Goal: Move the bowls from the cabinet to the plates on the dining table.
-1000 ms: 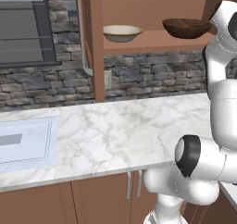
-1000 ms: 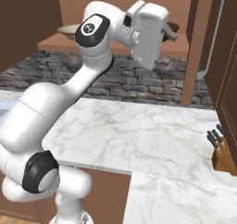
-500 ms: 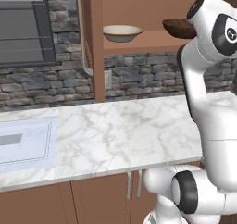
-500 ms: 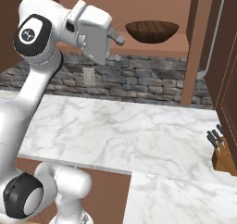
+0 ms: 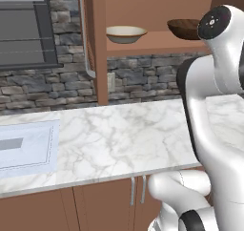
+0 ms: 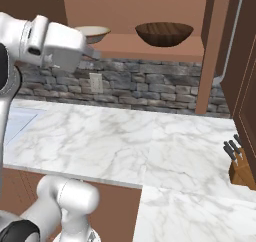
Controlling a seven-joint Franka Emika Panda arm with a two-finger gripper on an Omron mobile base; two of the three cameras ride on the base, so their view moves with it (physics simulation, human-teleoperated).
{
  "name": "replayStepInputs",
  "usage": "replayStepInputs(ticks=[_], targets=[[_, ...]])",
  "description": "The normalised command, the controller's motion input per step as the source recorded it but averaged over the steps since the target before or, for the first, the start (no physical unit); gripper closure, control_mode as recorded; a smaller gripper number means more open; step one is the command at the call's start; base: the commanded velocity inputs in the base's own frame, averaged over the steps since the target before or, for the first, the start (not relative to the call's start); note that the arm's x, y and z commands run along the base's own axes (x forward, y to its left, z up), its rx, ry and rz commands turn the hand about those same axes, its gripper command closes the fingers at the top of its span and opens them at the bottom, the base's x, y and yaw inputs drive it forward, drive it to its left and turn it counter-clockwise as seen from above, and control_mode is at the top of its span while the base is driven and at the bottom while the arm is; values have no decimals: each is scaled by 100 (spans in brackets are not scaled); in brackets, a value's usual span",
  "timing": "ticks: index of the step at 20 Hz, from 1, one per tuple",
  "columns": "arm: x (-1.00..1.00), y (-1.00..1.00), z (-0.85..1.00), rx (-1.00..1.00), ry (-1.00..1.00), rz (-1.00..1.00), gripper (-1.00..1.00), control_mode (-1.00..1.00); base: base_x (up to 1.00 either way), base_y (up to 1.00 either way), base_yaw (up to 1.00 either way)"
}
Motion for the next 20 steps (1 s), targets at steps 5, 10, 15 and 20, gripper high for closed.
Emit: replayStepInputs(ticks=[5,10,15,20], targets=[[7,14,0,19,-15,29,-100,-100,0,0,0],[16,25,8,22,-12,24,-100,-100,0,0,0],[3,52,10,19,-10,21,-100,-100,0,0,0],[9,53,10,21,-7,18,-100,-100,0,0,0]])
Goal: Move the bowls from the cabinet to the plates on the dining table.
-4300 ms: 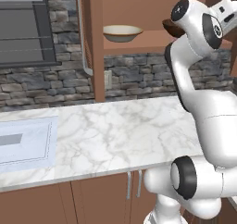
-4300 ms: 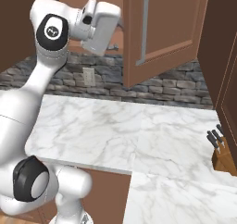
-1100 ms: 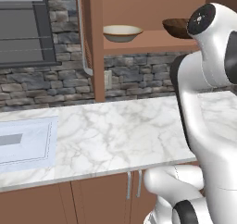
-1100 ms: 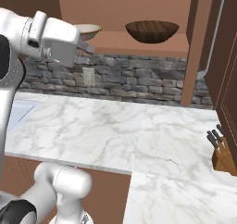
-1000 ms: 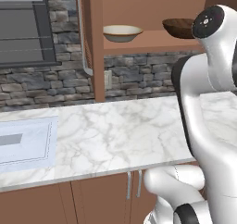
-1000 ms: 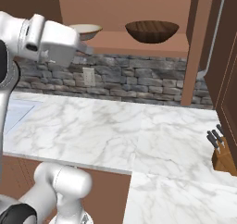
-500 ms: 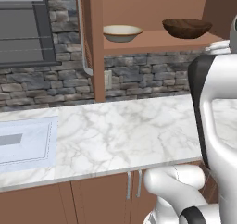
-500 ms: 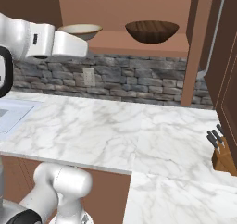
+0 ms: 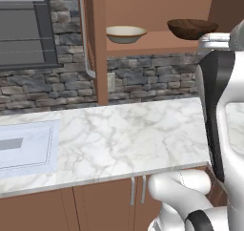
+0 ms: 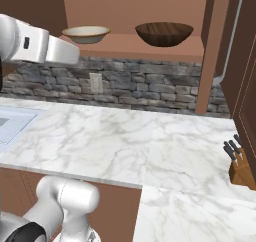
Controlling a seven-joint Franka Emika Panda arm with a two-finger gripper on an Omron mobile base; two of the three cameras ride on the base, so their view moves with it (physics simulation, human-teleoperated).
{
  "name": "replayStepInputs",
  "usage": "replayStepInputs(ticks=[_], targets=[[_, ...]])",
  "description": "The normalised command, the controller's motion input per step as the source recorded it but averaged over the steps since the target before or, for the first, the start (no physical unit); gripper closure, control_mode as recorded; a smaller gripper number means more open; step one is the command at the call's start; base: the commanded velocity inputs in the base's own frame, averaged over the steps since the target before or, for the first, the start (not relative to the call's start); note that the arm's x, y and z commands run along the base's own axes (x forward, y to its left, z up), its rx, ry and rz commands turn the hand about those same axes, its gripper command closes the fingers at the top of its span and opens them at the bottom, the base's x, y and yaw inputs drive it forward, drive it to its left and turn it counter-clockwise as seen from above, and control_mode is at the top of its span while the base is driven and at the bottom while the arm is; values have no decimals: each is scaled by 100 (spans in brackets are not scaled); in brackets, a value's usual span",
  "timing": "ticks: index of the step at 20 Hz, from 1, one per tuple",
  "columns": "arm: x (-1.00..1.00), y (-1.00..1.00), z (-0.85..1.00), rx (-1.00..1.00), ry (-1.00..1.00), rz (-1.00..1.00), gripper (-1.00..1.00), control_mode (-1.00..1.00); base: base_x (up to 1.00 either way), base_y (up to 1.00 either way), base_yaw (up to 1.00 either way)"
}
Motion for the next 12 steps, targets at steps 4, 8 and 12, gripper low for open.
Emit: replayStepInputs(ticks=[4,8,12], targets=[[33,23,2,25,-9,15,-100,-100,0,0,0],[27,20,0,28,-6,13,-100,-100,0,0,0],[33,31,0,23,-2,11,-100,-100,0,0,0]])
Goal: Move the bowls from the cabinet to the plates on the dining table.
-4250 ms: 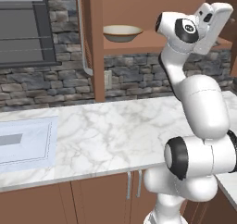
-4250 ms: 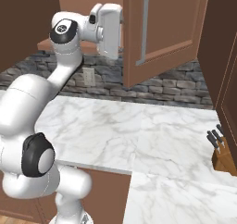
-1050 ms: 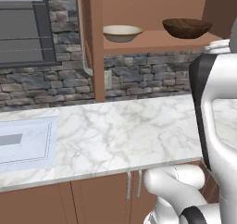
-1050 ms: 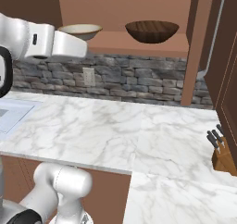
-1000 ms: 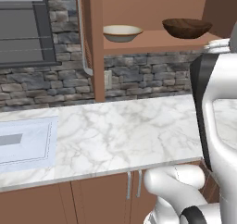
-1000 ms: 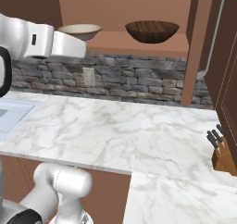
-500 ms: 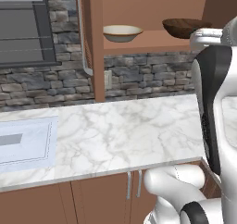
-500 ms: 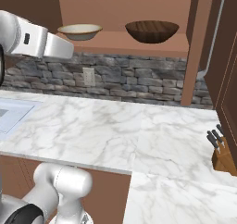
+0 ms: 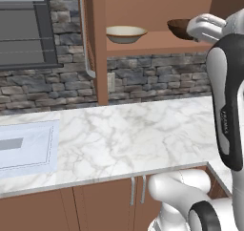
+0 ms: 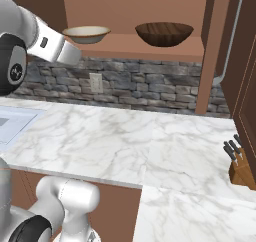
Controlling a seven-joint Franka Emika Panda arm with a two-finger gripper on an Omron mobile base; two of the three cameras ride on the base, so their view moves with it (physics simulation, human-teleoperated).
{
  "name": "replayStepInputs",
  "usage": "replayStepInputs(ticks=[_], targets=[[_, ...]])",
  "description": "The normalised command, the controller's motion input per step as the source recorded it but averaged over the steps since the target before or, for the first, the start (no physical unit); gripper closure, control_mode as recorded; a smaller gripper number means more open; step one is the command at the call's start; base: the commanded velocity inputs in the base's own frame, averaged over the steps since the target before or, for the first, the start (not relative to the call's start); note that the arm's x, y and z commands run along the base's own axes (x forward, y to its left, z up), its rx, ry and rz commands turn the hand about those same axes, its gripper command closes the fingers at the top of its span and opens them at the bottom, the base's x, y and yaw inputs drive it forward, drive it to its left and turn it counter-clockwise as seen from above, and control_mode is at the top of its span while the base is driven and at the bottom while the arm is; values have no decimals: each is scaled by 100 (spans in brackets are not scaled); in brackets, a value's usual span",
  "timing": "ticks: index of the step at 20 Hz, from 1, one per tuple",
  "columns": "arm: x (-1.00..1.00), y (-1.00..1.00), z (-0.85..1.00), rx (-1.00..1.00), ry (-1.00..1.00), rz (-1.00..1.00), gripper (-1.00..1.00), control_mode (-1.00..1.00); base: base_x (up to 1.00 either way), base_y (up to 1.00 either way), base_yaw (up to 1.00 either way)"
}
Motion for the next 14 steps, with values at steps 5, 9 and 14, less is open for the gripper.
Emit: replayStepInputs(ticks=[5,9,14], targets=[[44,24,0,27,0,8,-100,-100,0,0,0],[41,6,0,22,1,5,-100,-100,0,0,0],[40,0,-7,8,12,1,-100,-100,0,0,0]])
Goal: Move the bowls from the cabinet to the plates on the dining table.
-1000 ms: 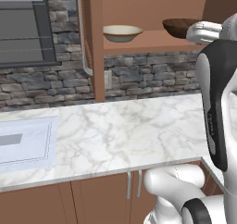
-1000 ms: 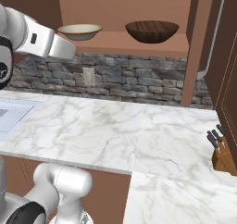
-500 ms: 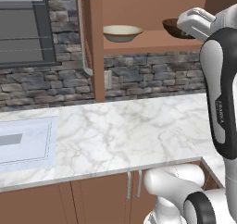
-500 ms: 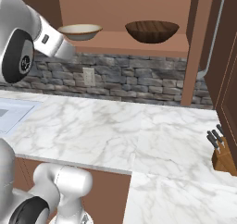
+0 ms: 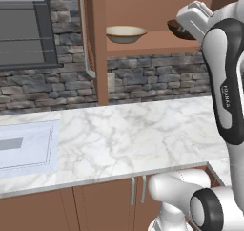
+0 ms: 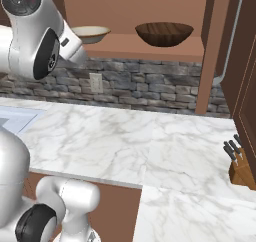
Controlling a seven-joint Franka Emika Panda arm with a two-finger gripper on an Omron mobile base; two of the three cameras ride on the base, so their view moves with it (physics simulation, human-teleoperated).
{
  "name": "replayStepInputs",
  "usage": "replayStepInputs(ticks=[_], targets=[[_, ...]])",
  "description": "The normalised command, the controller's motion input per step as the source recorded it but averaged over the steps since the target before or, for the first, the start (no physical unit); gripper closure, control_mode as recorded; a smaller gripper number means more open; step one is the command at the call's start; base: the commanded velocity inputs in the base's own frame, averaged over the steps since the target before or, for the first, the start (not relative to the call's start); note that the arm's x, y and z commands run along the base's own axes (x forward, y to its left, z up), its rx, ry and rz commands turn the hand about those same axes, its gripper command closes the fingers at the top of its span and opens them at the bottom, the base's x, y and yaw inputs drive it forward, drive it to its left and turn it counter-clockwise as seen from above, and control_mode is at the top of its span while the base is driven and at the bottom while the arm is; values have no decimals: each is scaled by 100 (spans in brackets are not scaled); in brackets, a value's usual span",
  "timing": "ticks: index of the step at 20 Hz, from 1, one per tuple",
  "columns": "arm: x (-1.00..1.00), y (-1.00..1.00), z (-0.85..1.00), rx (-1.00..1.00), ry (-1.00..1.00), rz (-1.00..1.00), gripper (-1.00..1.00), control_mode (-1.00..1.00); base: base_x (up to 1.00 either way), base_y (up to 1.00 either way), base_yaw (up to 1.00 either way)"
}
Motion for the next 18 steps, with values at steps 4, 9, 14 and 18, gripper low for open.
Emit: replayStepInputs(ticks=[4,9,14,18], targets=[[36,-3,-4,0,0,0,-100,-100,0,0,0],[32,0,-18,0,0,0,-100,-100,0,0,0],[27,0,-34,1,0,1,-100,-100,0,0,0],[32,0,-2,4,0,3,-100,-100,0,0,0]])
